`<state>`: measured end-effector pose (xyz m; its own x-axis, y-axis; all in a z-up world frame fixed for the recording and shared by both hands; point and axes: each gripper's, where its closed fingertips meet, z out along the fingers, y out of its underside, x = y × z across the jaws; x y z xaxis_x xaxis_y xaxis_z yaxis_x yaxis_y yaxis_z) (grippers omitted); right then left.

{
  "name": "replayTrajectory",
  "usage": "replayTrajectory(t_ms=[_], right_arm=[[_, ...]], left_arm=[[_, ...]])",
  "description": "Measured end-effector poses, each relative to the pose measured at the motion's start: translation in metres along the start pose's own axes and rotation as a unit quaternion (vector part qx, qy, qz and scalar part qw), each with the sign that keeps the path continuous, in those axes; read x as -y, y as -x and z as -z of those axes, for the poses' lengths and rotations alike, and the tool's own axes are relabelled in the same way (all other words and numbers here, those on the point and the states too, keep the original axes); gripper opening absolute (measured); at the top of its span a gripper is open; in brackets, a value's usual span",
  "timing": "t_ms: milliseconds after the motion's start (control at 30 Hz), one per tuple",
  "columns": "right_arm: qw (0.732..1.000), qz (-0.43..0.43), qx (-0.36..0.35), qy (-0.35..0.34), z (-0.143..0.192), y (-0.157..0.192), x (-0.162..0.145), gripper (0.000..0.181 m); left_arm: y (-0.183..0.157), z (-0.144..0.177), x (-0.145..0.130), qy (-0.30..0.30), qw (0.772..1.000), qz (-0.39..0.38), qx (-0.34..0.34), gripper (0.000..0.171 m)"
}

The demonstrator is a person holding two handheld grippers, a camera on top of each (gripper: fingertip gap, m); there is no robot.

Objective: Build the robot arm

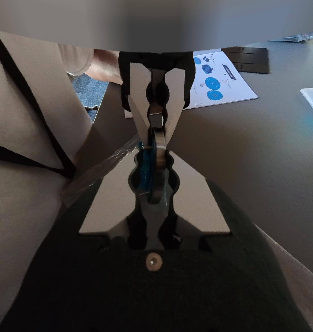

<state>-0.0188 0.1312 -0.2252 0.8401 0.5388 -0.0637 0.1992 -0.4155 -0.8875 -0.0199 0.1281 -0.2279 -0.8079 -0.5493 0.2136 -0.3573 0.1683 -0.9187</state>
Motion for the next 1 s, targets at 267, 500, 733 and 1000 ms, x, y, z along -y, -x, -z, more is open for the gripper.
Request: replayTrajectory(t_ms=[267,500,733,1000], right_arm=[[0.998,-0.044,0.025,0.029,0.000,0.012,-0.004,0.024],[0.997,0.039,0.022,0.062,0.001,0.021,-0.008,0.022],[0.999,0.022,0.016,0.042,0.001,0.012,-0.009,0.013],[0.999,0.002,0.031,0.025,0.002,0.011,-0.009,0.013]], left_arm=[[-0.010,-0.001,-0.001,-0.005,0.998,-0.055,0.021,0.013],[-0.018,-0.004,-0.002,-0.004,0.994,-0.099,0.037,0.013],[-0.015,-0.005,0.000,-0.018,0.997,-0.069,0.034,0.013],[-0.012,-0.005,0.000,-0.015,0.998,-0.051,0.024,0.013]])
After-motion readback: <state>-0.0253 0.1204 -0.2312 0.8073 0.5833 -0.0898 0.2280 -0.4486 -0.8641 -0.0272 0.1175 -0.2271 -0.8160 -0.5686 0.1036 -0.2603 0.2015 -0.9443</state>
